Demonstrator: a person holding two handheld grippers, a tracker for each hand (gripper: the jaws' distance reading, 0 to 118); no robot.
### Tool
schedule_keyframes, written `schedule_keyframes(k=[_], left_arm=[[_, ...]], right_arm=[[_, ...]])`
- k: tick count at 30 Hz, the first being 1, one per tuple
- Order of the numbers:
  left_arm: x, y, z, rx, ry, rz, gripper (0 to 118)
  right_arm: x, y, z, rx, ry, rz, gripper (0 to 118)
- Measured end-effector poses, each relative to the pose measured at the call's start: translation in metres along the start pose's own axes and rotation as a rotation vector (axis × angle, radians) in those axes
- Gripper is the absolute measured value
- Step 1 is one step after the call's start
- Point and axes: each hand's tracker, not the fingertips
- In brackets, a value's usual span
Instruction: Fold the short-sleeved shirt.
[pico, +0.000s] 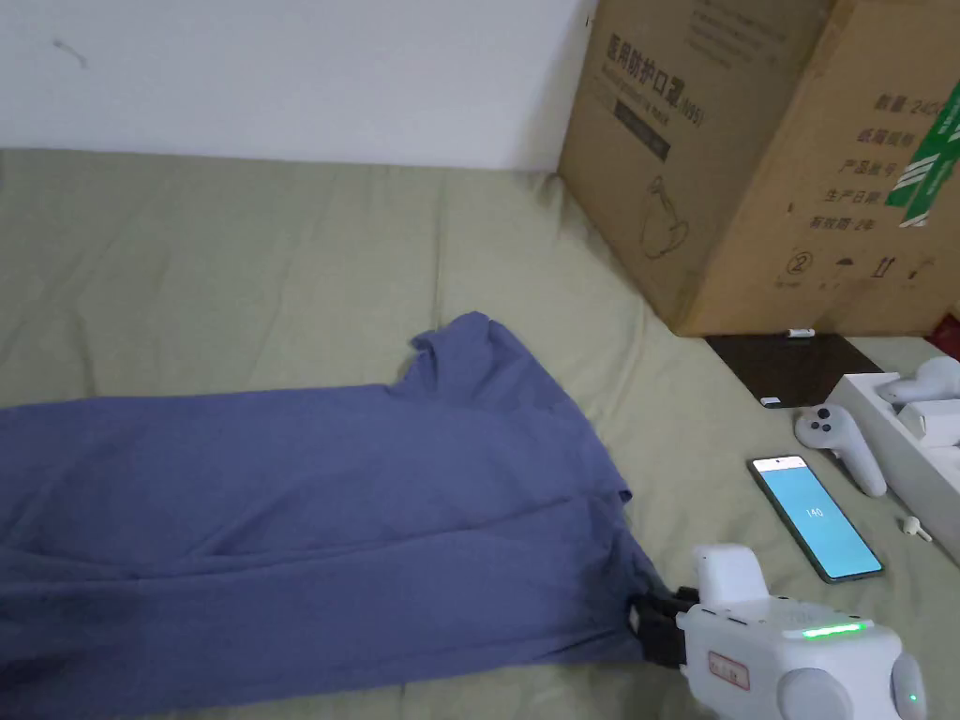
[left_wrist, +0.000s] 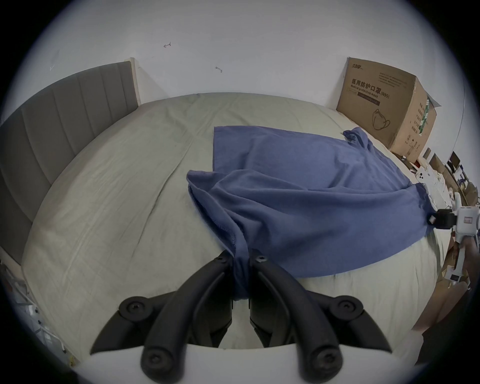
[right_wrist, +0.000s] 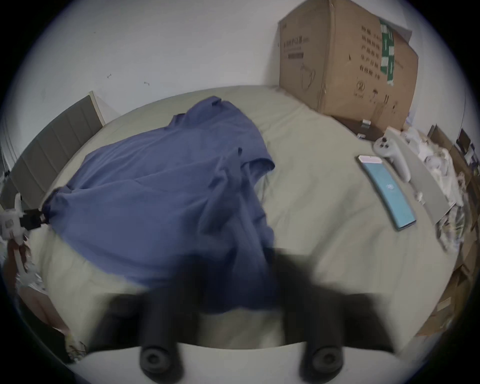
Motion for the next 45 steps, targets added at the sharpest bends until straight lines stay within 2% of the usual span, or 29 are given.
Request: schedule_keyframes(k=[1, 3, 4, 6, 7, 10, 15, 19, 20, 21, 22, 23, 24, 25, 27, 29, 30, 31, 32, 33, 34, 36, 37, 40, 41, 42, 43, 44, 45], left_arm=[[0.001, 0.000, 0.000, -0.008, -0.017, 0.003, 9], [0.004, 0.000, 0.007, -0.010, -0.004, -0.014, 9], [-0.001, 0.000, 0.010, -0.002, -0.008, -0.013, 9], [-0.004, 0.004, 0.022, 0.006, -0.046, 0.035, 9], [-0.006, 0.005, 0.029, 0.009, -0.061, 0.047, 9], [-0.014, 0.002, 0.055, 0.000, -0.085, 0.067, 9], [-0.034, -0.036, 0.069, -0.127, -0.195, 0.109, 9], [-0.032, -0.067, 0.090, -0.214, -0.165, 0.075, 9], [-0.033, -0.076, 0.090, -0.237, -0.160, 0.072, 9], [-0.030, -0.082, 0.095, -0.227, -0.122, 0.082, 10], [-0.024, -0.084, 0.106, -0.175, -0.035, 0.091, 29], [-0.021, -0.086, 0.116, -0.135, 0.004, 0.073, 67], [-0.017, -0.082, 0.128, -0.075, -0.017, 0.063, 103], [-0.012, -0.079, 0.141, -0.007, -0.043, 0.062, 110], [0.000, -0.069, 0.160, 0.076, 0.020, 0.075, 103], [0.009, -0.055, 0.169, 0.178, 0.013, 0.075, 102], [0.013, -0.043, 0.169, 0.204, 0.001, 0.071, 93], [0.018, -0.029, 0.167, 0.214, -0.001, 0.070, 64], [0.018, -0.015, 0.162, 0.218, -0.006, 0.082, 31], [0.018, 0.000, 0.152, 0.256, -0.026, 0.115, 1], [0.015, 0.014, 0.143, 0.287, -0.039, 0.137, 1], [0.009, 0.048, 0.113, 0.271, -0.042, 0.117, 0], [0.005, 0.063, 0.094, 0.266, -0.037, 0.107, 0], [-0.017, 0.107, 0.018, 0.186, -0.042, 0.078, 0], [-0.024, 0.117, -0.011, 0.093, -0.017, 0.093, 5], [-0.032, 0.123, -0.037, 0.005, -0.018, 0.114, 27], [-0.040, 0.123, -0.063, -0.024, -0.045, 0.114, 85], [-0.046, 0.120, -0.087, -0.100, -0.024, 0.144, 118], [-0.052, 0.118, -0.110, -0.181, -0.003, 0.185, 115]], right_arm=[[-0.002, -0.002, 0.001, 0.031, 0.071, 0.009, 1], [-0.013, -0.004, 0.020, 0.055, 0.057, 0.116, 1], [-0.016, -0.006, 0.030, 0.091, -0.003, 0.125, 1], [-0.018, -0.007, 0.053, 0.090, 0.047, 0.088, 1], [-0.015, -0.008, 0.064, 0.105, 0.021, 0.058, 1], [-0.009, -0.019, 0.099, 0.101, 0.057, -0.037, 1], [-0.013, -0.062, 0.138, -0.012, 0.046, 0.033, 1], [-0.023, -0.093, 0.137, -0.099, -0.009, 0.110, 1], [-0.026, -0.096, 0.133, -0.118, -0.011, 0.104, 1], [-0.024, -0.097, 0.128, -0.108, -0.061, 0.113, 2], [-0.035, -0.094, 0.137, -0.048, -0.130, 0.164, 12], [-0.042, -0.090, 0.148, 0.020, -0.147, 0.184, 37], [-0.045, -0.085, 0.157, 0.054, -0.099, 0.148, 76], [-0.049, -0.080, 0.165, 0.102, -0.050, 0.102, 110], [-0.060, -0.069, 0.182, 0.242, -0.023, 0.077, 111], [-0.063, -0.055, 0.183, 0.331, -0.047, 0.110, 110], [-0.067, -0.045, 0.182, 0.367, -0.036, 0.131, 109], [-0.070, -0.038, 0.183, 0.416, -0.019, 0.148, 99], [-0.074, -0.029, 0.181, 0.442, -0.004, 0.157, 79], [-0.078, -0.018, 0.177, 0.441, -0.016, 0.144, 45], [-0.083, -0.011, 0.172, 0.446, -0.027, 0.127, 2], [-0.087, -0.001, 0.166, 0.462, -0.011, 0.105, 1], [-0.087, 0.006, 0.162, 0.446, 0.029, 0.115, 1], [-0.097, 0.014, 0.150, 0.437, 0.031, 0.135, 1], [-0.098, 0.018, 0.148, 0.427, 0.046, 0.141, 1], [-0.101, 0.020, 0.144, 0.417, 0.050, 0.148, 1], [-0.103, 0.020, 0.141, 0.412, 0.051, 0.156, 1], [-0.104, 0.020, 0.137, 0.407, 0.055, 0.163, 1], [-0.105, 0.021, 0.136, 0.402, 0.059, 0.166, 1]])
